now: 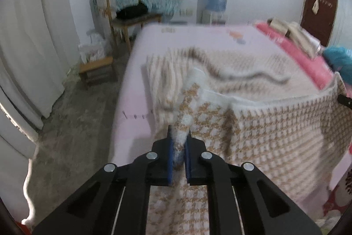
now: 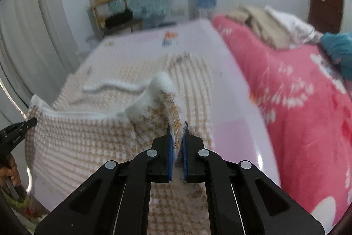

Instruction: Fold large clothes

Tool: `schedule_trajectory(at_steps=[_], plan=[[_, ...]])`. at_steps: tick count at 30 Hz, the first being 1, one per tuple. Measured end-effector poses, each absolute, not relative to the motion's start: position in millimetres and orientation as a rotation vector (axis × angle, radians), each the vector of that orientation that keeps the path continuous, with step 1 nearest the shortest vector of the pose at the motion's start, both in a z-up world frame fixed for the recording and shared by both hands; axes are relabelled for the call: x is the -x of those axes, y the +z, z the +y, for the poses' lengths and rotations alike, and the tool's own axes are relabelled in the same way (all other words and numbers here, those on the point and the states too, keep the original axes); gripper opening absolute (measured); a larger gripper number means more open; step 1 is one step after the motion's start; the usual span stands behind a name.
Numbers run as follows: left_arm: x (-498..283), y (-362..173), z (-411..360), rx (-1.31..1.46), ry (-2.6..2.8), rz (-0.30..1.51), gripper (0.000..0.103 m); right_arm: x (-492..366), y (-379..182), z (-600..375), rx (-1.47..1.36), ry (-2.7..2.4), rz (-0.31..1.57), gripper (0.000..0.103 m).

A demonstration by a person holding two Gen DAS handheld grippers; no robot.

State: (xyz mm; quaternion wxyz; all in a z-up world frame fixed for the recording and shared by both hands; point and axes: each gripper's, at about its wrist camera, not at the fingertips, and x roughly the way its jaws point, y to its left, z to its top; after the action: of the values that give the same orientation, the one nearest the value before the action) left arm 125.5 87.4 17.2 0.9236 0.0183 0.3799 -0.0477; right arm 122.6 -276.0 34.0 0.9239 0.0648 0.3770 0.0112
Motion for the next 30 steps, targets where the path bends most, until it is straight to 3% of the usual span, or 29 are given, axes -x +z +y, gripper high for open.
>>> schedule_trajectory(at_steps=[5, 13, 17, 21, 23, 25, 29, 30], plan=[[-129.4, 62.1, 91.6, -0.046, -0.119, 0.658, 0.008, -131.8, 72.4, -283.8, -0.149, 0.049, 0.641, 0.005], [-221.9, 103.8, 91.0, -0.038, -0.144, 0.544, 0.008, -237.3, 99.4, -301.6, -0.119, 0.09, 0.548, 0.005], [-283.5, 90.8, 86.9, -0.009, -0.167, 0.601, 0.008, -302.5, 76.2, -315.0, -0.154, 0.1, 0.614, 0.005], [-350.1, 39.3, 89.0, 0.026, -0.161, 0.784, 0.009, -361.7, 17.1, -329.8, -0.245, 0.145, 0.785, 0.008], [-372.2, 10.4, 98.0, 0.072, -0.161, 0.898, 0.012, -380.2, -13.0, -338.3, -0.293, 0.164, 0.88, 0.013], [-386.8, -14.7, 113.6, 0.178, -0.173, 0.994, 0.019, -390.0, -37.6, -353.0, -0.369, 0.166, 0.951, 0.04], [-388.4, -27.5, 151.9, 0.434, -0.223, 1.004, 0.042, -387.5, -46.9, -385.2, -0.58, 0.242, 0.941, 0.056], [-388.0, -28.7, 165.0, 0.517, -0.238, 0.994, 0.044, -384.7, -46.0, -395.9, -0.62, 0.218, 0.928, 0.068]])
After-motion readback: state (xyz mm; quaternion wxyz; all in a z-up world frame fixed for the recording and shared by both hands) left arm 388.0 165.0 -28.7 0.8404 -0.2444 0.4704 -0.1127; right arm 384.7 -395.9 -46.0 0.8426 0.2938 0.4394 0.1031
